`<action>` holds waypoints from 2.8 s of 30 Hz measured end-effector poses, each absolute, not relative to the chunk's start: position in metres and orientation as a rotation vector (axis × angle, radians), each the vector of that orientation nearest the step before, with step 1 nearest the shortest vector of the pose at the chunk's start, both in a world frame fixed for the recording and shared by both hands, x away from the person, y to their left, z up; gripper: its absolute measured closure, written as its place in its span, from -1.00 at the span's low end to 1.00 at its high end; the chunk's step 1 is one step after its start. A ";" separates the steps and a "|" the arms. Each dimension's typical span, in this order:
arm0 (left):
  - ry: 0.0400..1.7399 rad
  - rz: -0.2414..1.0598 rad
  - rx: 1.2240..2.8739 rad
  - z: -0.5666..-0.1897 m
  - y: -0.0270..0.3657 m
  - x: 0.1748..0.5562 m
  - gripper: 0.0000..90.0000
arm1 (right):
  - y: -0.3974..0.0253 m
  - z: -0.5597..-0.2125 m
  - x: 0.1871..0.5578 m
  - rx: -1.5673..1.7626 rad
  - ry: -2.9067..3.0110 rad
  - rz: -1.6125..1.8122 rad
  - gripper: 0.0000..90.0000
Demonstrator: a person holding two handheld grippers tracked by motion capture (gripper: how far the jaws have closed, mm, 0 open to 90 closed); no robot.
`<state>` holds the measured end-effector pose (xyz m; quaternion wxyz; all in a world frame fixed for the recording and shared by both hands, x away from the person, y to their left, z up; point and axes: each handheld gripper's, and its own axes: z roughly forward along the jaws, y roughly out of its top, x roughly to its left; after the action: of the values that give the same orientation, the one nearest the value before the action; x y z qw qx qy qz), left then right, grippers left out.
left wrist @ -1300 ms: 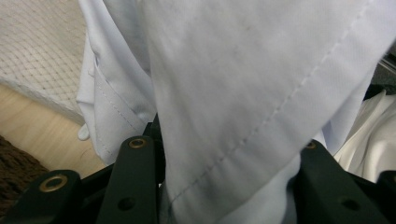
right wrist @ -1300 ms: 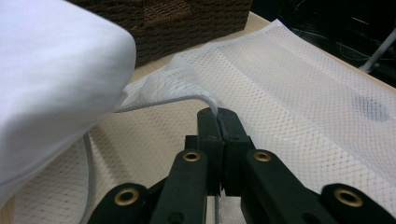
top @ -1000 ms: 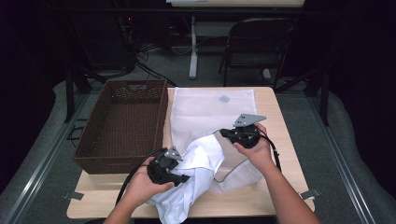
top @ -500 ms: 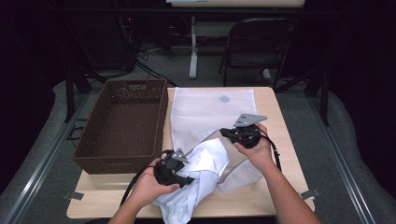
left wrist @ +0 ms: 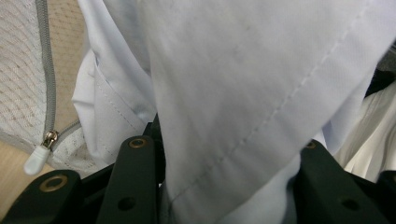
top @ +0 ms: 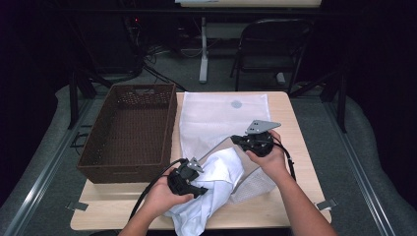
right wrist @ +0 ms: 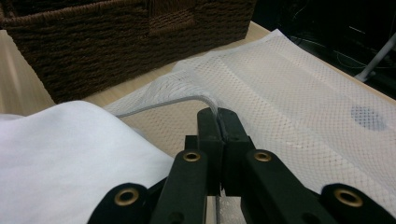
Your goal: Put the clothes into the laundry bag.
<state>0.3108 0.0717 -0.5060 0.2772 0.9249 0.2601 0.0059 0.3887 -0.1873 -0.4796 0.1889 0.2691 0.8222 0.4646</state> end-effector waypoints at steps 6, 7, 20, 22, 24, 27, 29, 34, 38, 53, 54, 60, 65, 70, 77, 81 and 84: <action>0.693 0.026 2.493 -0.507 0.067 0.312 0.36 | -0.187 -0.479 0.388 0.755 2.311 1.307 0.99; 0.694 0.027 2.491 -0.508 0.065 0.313 0.36 | -0.187 -0.479 0.388 0.750 2.310 1.308 0.99; 0.724 -0.006 2.490 -0.523 0.057 0.322 0.36 | -0.184 -0.477 0.385 0.739 2.305 1.312 0.99; 0.725 -0.007 2.492 -0.524 0.057 0.323 0.36 | -0.184 -0.477 0.384 0.729 2.305 1.315 0.99; 0.736 -0.010 2.489 -0.526 0.057 0.324 0.36 | -0.183 -0.476 0.383 0.728 2.303 1.315 0.99; 0.754 -0.011 2.481 -0.531 0.057 0.325 0.36 | -0.183 -0.474 0.381 0.720 2.302 1.317 0.99; 0.767 -0.012 2.480 -0.532 0.057 0.325 0.36 | -0.183 -0.474 0.381 0.717 2.299 1.321 0.99; 0.791 -0.029 2.464 -0.536 0.057 0.328 0.35 | -0.182 -0.472 0.378 0.712 2.301 1.324 0.99; 0.806 -0.029 2.461 -0.536 0.057 0.330 0.35 | -0.180 -0.473 0.376 0.711 2.305 1.324 0.99; 0.871 -0.006 2.424 -0.519 0.050 0.344 0.35 | -0.181 -0.470 0.374 0.697 2.298 1.329 0.99; 0.866 -0.003 2.421 -0.518 0.049 0.344 0.35 | -0.181 -0.470 0.374 0.696 2.298 1.330 0.99; 0.879 0.013 2.399 -0.515 0.043 0.350 0.35 | -0.181 -0.469 0.373 0.695 2.295 1.331 0.98; 0.898 0.019 2.400 -0.518 0.039 0.353 0.34 | -0.181 -0.469 0.373 0.690 2.296 1.330 0.98; 0.922 0.031 2.406 -0.524 0.034 0.356 0.33 | -0.180 -0.470 0.373 0.687 2.298 1.329 0.99; 0.924 0.067 2.414 -0.532 0.032 0.358 0.29 | -0.180 -0.470 0.373 0.690 2.298 1.321 0.98; 0.944 0.049 2.399 -0.539 0.032 0.361 0.26 | -0.180 -0.472 0.373 0.692 2.300 1.312 0.99; 0.949 0.050 2.399 -0.540 0.032 0.362 0.25 | -0.180 -0.472 0.373 0.693 2.303 1.308 0.99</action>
<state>0.3619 0.0318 -0.5405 0.2767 0.8934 0.3535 0.0188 0.3734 -0.1798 -0.4724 0.2005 0.2478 0.8242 0.4681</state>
